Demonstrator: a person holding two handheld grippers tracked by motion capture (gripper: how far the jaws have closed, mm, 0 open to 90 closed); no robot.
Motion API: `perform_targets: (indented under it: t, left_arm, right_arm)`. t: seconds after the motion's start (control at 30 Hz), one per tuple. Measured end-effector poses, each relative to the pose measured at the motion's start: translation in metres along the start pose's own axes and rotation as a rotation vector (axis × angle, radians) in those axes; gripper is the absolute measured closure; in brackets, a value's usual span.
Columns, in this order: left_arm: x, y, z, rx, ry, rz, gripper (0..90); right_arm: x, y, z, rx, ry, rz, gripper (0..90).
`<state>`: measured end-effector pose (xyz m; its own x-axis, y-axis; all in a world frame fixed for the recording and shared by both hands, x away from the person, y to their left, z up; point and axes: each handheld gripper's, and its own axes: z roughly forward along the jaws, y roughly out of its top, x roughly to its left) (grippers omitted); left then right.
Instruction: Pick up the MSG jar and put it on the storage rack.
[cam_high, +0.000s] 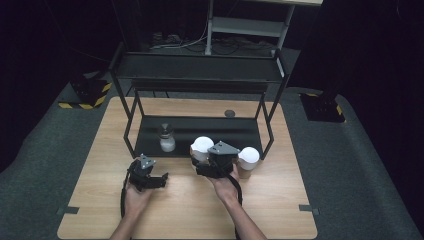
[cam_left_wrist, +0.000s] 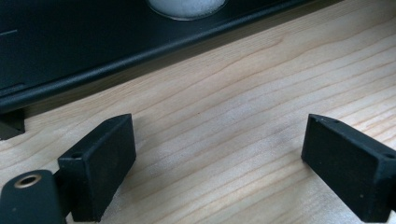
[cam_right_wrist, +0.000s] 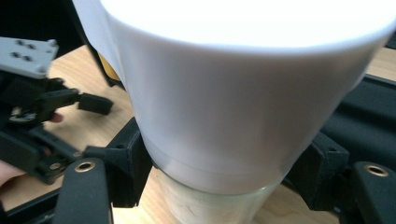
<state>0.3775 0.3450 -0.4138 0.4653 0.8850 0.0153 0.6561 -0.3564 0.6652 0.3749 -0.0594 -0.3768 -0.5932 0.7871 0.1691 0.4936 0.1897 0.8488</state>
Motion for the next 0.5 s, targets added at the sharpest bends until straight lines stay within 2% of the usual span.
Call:
perform_targets:
  t: [0.33, 0.5]
  left_arm:
    - [0.0, 0.0, 0.0, 0.0, 0.0, -0.001, 9.8]
    - [0.0, 0.0, 0.0, 0.0, 0.0, 0.0, 9.8]
  right_arm:
    - [0.0, 0.012, 0.019, 0.024, -0.072, 0.013, 31.1]
    - [0.001, 0.016, 0.028, 0.028, -0.093, 0.016, 31.1]
